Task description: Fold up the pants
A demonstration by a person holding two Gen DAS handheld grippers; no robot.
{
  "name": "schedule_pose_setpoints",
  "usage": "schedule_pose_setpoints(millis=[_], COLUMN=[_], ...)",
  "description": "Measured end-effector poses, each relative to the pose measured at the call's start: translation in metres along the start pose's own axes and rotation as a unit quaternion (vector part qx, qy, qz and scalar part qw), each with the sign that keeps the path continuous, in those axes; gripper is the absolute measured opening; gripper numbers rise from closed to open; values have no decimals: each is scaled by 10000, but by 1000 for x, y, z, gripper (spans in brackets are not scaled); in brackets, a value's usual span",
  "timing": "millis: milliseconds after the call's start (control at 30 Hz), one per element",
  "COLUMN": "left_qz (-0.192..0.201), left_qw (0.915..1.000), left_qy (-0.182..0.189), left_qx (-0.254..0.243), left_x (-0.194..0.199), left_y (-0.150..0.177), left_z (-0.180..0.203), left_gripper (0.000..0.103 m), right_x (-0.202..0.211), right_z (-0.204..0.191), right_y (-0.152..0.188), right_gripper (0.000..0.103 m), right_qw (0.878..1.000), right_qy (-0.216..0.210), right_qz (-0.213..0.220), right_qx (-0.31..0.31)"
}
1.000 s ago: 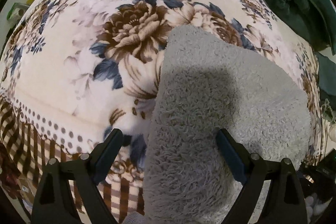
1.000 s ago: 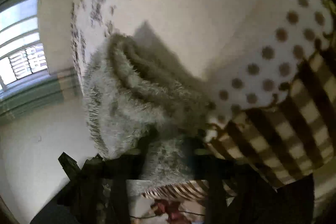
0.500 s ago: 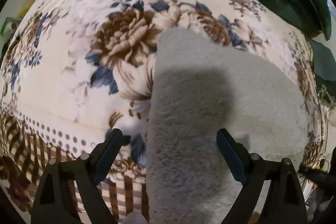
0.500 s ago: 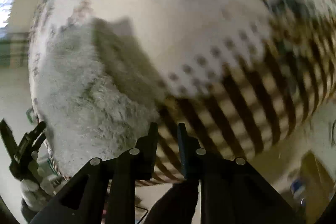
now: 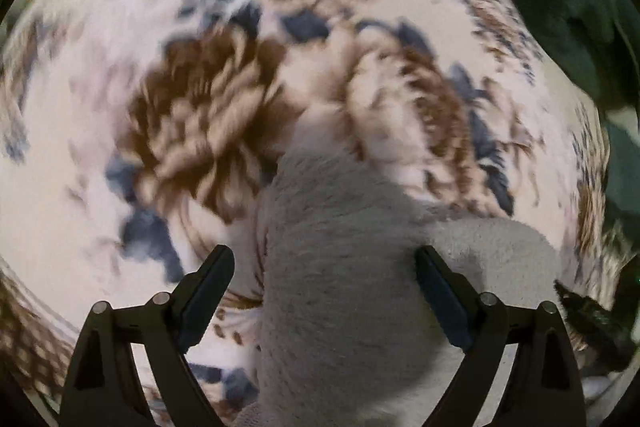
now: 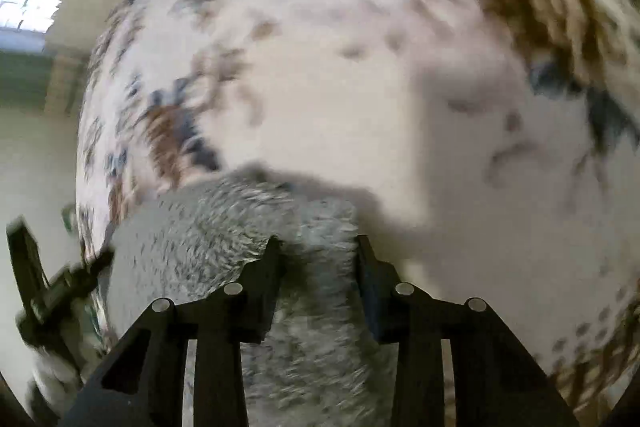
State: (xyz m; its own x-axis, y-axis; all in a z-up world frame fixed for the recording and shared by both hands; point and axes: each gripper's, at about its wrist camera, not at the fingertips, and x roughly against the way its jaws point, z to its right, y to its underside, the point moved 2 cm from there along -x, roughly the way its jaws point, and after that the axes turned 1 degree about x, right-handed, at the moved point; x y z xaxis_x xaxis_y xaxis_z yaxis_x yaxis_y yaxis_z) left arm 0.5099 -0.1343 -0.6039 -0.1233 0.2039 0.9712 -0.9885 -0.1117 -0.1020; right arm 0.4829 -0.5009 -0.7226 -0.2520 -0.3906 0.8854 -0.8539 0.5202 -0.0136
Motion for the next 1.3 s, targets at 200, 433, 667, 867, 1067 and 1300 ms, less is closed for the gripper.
schedule_pose_setpoints(millis=[200, 433, 667, 867, 1067, 1300], left_qz=[-232, 492, 13, 132, 125, -201], left_qw=[9931, 9945, 9997, 9946, 9875, 9740], left_qy=[735, 851, 121, 847, 1543, 2188], left_qx=[883, 376, 202, 590, 282, 548], left_x=[-15, 74, 46, 58, 42, 10], left_y=[10, 68, 146, 149, 127, 113], left_z=[-33, -20, -52, -66, -44, -48], left_gripper=[101, 101, 101, 101, 101, 79], right_x=[-24, 65, 36, 39, 8, -40], right_z=[1, 25, 79, 86, 73, 40], right_y=[-4, 43, 120, 132, 131, 114], right_gripper=[45, 65, 65, 73, 98, 103], right_qw=[9994, 9986, 9914, 9875, 9638, 9562], right_qy=[52, -507, -454, -984, -2274, -2634], right_qz=[-239, -133, -988, -833, -962, -1074], right_qx=[234, 7, -728, -902, -1001, -692])
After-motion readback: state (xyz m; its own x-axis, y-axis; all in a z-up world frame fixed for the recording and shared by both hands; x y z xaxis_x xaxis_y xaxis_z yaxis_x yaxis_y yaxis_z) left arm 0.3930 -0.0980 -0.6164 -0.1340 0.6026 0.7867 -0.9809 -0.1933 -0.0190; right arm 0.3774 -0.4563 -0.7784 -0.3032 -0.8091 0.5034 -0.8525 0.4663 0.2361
